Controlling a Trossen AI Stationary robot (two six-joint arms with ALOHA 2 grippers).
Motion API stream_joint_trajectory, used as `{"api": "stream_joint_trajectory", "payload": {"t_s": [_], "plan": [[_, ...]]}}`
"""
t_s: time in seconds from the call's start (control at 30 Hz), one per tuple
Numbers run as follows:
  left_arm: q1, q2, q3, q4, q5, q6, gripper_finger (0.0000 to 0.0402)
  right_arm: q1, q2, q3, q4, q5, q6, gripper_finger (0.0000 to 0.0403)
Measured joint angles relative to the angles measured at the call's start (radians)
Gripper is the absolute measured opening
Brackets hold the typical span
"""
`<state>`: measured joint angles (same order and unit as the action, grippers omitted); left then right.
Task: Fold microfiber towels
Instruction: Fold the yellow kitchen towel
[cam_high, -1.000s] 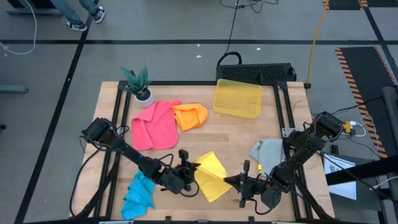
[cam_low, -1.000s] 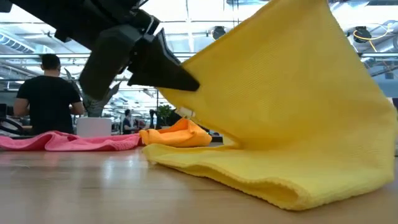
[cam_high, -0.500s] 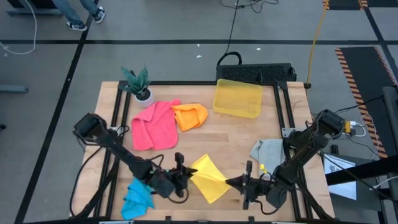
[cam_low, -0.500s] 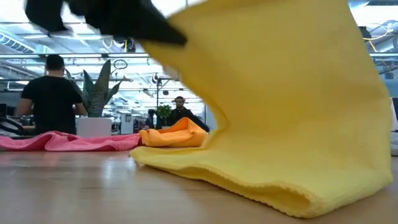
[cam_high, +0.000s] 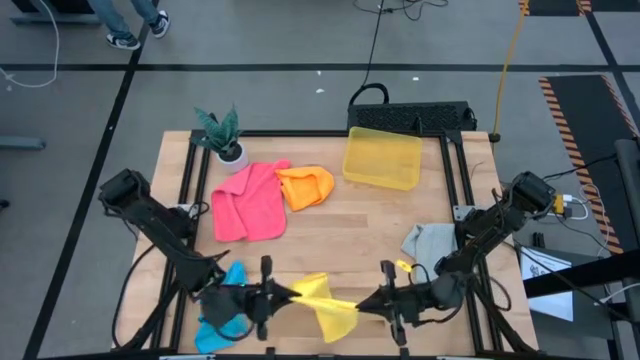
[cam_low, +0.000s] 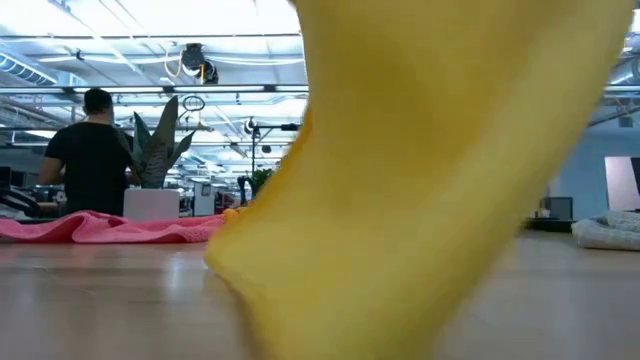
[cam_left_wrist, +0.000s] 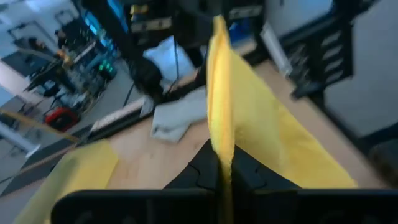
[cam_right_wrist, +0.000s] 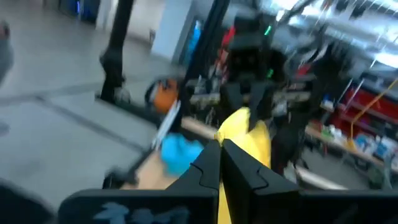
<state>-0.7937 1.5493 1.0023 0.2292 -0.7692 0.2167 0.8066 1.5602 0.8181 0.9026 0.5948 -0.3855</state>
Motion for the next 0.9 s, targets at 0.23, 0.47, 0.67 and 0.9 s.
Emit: {"api": "stream_joint_trajectory", "payload": {"t_s": [0.23,0.47,0.67,0.9], "plan": [[-0.04,-0.027,0.001,0.056,-0.001,0.059,0.0008,0.008,-0.078,0.0,0.007,0.034,0.004,0.0],[0.074,-0.025,0.0,-0.186,-0.033,-0.108,0.0026,-0.026,-0.141,-0.061,-0.182,0.321,0.087,0.0],[0.242,-0.003,0.0,-0.388,-0.036,-0.258,0.0024,-0.137,-0.151,-0.241,-0.171,0.32,0.198,0.0],[0.393,0.057,0.0,-0.39,-0.031,-0.208,0.0008,-0.243,-0.151,-0.388,-0.089,0.321,0.125,0.0]]}}
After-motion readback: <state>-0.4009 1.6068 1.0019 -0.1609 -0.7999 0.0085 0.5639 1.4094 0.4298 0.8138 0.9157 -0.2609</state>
